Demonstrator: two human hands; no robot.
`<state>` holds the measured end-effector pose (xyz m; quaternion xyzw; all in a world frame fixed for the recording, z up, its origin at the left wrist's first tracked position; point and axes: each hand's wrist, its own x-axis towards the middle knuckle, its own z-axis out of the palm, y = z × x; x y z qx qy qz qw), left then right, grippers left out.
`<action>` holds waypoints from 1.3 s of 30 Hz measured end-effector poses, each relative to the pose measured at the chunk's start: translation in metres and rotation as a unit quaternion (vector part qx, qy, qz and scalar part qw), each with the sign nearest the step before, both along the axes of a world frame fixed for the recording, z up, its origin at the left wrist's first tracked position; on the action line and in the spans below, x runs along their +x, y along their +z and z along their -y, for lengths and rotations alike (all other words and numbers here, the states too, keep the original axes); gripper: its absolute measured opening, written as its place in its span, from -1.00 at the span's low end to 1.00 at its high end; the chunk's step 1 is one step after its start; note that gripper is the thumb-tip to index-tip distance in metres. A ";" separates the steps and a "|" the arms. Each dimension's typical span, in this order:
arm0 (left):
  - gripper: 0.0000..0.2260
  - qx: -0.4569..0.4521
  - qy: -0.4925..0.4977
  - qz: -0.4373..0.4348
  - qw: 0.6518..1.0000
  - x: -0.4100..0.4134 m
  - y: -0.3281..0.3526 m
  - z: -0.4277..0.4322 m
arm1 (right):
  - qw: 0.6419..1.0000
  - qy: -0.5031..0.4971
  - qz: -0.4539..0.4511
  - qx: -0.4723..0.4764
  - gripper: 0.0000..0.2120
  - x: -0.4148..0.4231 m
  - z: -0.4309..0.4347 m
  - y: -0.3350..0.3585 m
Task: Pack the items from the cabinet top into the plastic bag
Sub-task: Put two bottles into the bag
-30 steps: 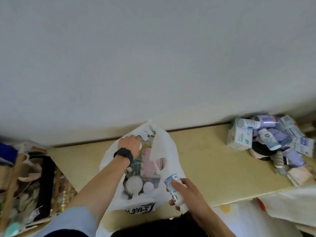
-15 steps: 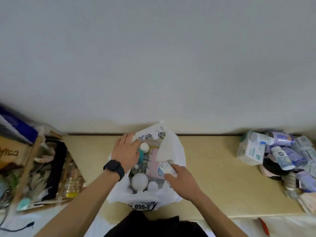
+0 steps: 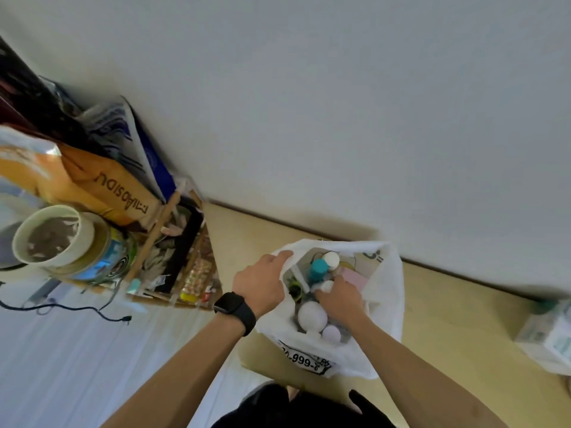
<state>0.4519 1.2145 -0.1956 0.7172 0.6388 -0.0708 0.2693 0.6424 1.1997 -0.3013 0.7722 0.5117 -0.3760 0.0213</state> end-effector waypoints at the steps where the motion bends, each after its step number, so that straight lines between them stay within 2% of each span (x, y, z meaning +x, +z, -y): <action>1: -0.41 0.001 -0.011 -0.002 1.000 0.002 0.003 -0.001 | 1.000 0.003 0.010 -0.001 -0.47 -0.004 0.000 -0.002; 6: -0.45 0.013 -0.048 -0.011 0.999 0.013 0.009 -0.008 | 0.998 0.005 0.033 -0.047 -0.64 -0.022 -0.007 -0.001; 13: -0.52 0.044 -0.057 -0.017 0.997 0.014 0.005 -0.015 | 0.999 -0.005 0.028 -0.018 -0.77 -0.022 -0.004 0.009; 16: -0.59 0.057 -0.066 -0.068 0.994 0.015 0.008 -0.012 | 1.000 -0.002 -0.019 -0.009 -0.69 -0.012 0.005 0.019; 18: -0.60 0.103 -0.097 -0.106 0.984 0.020 0.010 -0.011 | 0.998 -0.011 -0.067 -0.002 -0.55 -0.002 0.013 0.034; 20: -0.59 0.145 -0.126 -0.102 0.976 0.032 0.013 -0.013 | 0.990 -0.058 -0.121 0.032 -0.49 0.015 0.027 0.052; 24: -0.56 0.146 -0.195 -0.025 0.970 0.086 0.024 -0.020 | 0.965 -0.153 -0.172 0.127 -0.61 0.067 0.071 0.091; 30: -0.52 0.109 -0.306 0.062 0.944 0.213 0.028 -0.001 | 0.898 -0.348 -0.093 0.252 -0.71 0.161 0.155 0.127; 34: -0.53 0.077 -0.380 0.090 0.917 0.297 0.020 0.032 | 0.843 -0.454 -0.065 0.281 -0.77 0.221 0.201 0.129; 36: -0.54 0.055 -0.402 0.091 0.909 0.335 0.011 0.048 | 0.832 -0.482 -0.054 0.269 -0.77 0.251 0.221 0.124; 39: -0.54 0.023 -0.424 0.076 0.902 0.387 0.001 0.067 | 0.835 -0.495 -0.036 0.237 -0.75 0.296 0.244 0.108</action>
